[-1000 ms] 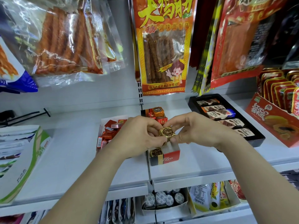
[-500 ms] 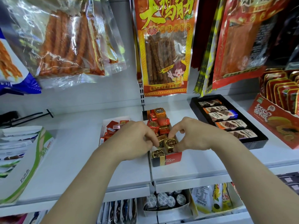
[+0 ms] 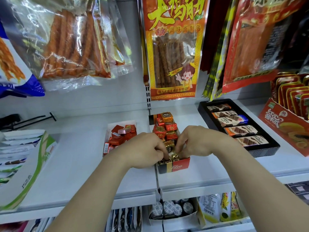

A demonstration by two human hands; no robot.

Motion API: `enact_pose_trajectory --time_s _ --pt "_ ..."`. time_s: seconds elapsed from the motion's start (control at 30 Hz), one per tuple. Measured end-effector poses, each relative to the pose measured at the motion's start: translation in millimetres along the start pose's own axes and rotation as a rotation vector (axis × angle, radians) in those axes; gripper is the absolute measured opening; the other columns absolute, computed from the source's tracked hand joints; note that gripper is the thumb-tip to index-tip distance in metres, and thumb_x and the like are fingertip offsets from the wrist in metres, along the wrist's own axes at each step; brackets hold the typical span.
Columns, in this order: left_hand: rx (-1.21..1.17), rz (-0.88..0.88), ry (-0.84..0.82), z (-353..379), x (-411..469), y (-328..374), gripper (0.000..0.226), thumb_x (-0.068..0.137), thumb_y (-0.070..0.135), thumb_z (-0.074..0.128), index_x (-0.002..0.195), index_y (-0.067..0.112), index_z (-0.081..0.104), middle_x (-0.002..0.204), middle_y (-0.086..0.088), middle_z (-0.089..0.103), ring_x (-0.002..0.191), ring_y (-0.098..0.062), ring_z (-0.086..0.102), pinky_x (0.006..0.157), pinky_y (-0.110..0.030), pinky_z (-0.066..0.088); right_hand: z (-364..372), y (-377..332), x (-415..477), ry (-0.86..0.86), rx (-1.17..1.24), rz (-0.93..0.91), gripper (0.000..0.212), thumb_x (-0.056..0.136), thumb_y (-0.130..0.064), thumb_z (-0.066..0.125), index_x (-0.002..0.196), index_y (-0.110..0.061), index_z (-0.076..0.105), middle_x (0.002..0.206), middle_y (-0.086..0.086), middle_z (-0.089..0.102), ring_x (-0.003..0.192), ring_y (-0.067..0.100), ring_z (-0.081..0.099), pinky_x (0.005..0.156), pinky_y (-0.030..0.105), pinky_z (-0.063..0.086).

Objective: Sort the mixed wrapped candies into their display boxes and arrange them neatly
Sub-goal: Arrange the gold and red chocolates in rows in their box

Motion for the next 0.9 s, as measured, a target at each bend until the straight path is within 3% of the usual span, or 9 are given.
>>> enact_pose_trajectory --time_s 0.2,0.33,0.43,0.5,0.6,0.73,0.9 --pt "-0.062 0.01 0.004 -1 -2 -1 0.032 0.091 0.013 0.051 0.097 0.032 0.076 0.106 0.015 0.07 0.095 -0.002 0.062 0.088 -0.031 0.053 0 7 5 0.022 0.068 0.025 0.009 0.083 -0.027 0.07 0.088 -0.029 0.078 0.096 -0.008 0.068 0.104 0.02 0.052 0.083 0.03 0.047" --pt "-0.11 0.014 0.246 -28 -5 -4 0.023 0.091 0.019 0.059 0.097 0.034 0.075 0.094 0.019 0.068 0.081 0.004 0.059 0.066 -0.012 0.046 -28 16 4 0.279 0.23 0.028 0.02 0.082 -0.023 0.072 0.064 -0.032 0.073 0.094 -0.006 0.068 0.107 0.015 0.054 0.084 0.032 0.049" --pt "0.014 0.02 0.394 -41 -7 0 0.018 0.089 0.023 0.061 0.095 0.031 0.076 0.089 0.015 0.069 0.082 -0.001 0.06 0.07 -0.02 0.05 -32 12 0 0.36 0.176 0.034 0.015 0.083 -0.027 0.072 0.069 -0.032 0.074 0.098 -0.002 0.064 0.116 0.02 0.043 0.092 0.037 0.047" --pt "0.099 -0.004 0.4 -38 -6 3 0.016 0.088 0.025 0.062 0.093 0.029 0.077 0.087 0.013 0.07 0.08 -0.005 0.061 0.07 -0.024 0.051 -26 4 0 0.335 0.067 0.042 0.011 0.085 -0.032 0.069 0.085 -0.025 0.077 0.103 0.002 0.06 0.115 0.022 0.037 0.09 0.035 0.044" --pt "0.203 -0.062 0.399 -35 -3 2 0.017 0.087 0.03 0.061 0.082 0.026 0.077 0.079 0.009 0.07 0.073 -0.01 0.061 0.059 -0.024 0.045 -17 -3 2 0.295 -0.033 0.052 0.026 0.086 -0.043 0.064 0.095 -0.021 0.074 0.099 0.003 0.052 0.104 0.021 0.031 0.083 0.032 0.04" --pt "0.253 -0.128 0.361 -30 3 -2 0.03 0.089 0.034 0.057 0.069 0.018 0.071 0.06 0.003 0.059 0.06 -0.013 0.058 0.05 -0.025 0.039 -9 0 6 0.258 -0.036 0.084 0.036 0.091 -0.05 0.052 0.076 -0.02 0.065 0.076 0.0 0.048 0.097 0.023 0.032 0.085 0.034 0.04" --pt "0.051 -0.157 0.319 -27 1 -7 0.031 0.088 0.033 0.062 0.067 0.014 0.074 0.057 -0.001 0.062 0.054 -0.014 0.058 0.05 -0.025 0.043 -9 8 5 0.266 0.157 0.076 0.038 0.089 -0.044 0.06 0.065 -0.016 0.071 0.073 0.003 0.063 0.103 0.026 0.043 0.091 0.036 0.041"
Point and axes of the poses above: each hand's wrist, its own x-axis towards the middle knuckle, its own z-axis out of the palm, y = z × x, the point moved 10 cm from there along x, towards the middle knuckle
